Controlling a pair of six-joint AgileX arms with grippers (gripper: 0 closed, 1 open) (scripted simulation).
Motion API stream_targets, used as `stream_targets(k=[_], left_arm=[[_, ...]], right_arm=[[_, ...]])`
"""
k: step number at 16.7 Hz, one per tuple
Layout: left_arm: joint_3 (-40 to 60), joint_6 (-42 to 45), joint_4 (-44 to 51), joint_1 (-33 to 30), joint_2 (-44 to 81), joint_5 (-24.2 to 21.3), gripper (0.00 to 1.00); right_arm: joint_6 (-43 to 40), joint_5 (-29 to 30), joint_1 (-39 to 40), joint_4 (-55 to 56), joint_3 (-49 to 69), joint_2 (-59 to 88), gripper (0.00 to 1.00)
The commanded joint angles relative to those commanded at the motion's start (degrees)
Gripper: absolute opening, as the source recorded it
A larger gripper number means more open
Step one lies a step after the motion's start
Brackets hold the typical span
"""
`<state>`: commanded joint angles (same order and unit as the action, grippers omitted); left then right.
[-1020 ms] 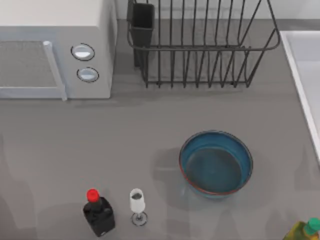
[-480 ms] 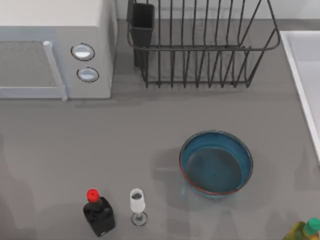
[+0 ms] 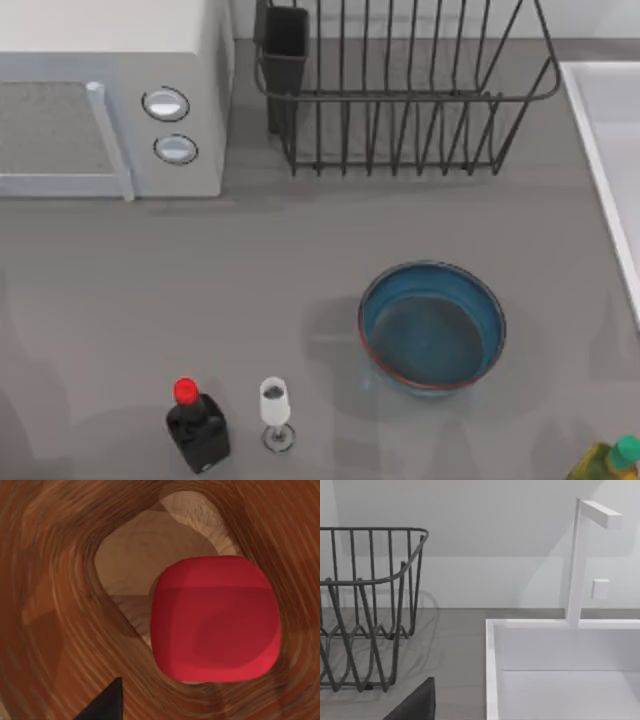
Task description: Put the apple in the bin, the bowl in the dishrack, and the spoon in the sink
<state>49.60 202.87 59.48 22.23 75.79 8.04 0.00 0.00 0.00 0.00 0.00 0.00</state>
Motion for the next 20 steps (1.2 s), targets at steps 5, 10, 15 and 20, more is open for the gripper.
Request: stream_targets(k=[5, 10, 15, 20], left_arm=[[-0.18, -0.47, -0.19, 0.0, -0.17, -0.01, 1.0], [-4.59, -11.08, -4.77, 0.72, -3.69, -0.21, 1.0], [-13.58, -35.76, -14.08, 1.39, -12.24, -0.55, 1.0], [-25.4, -73.81, -25.5, -0.16, -24.69, -0.9, 1.0]], right_arm=[[0.0, 0.0, 0.0, 0.0, 0.0, 0.0, 1.0], [0.0, 0.0, 0.0, 0.0, 0.0, 0.0, 1.0], [0.0, 0.0, 0.0, 0.0, 0.0, 0.0, 1.0], [0.0, 0.0, 0.0, 0.0, 0.0, 0.0, 1.0]])
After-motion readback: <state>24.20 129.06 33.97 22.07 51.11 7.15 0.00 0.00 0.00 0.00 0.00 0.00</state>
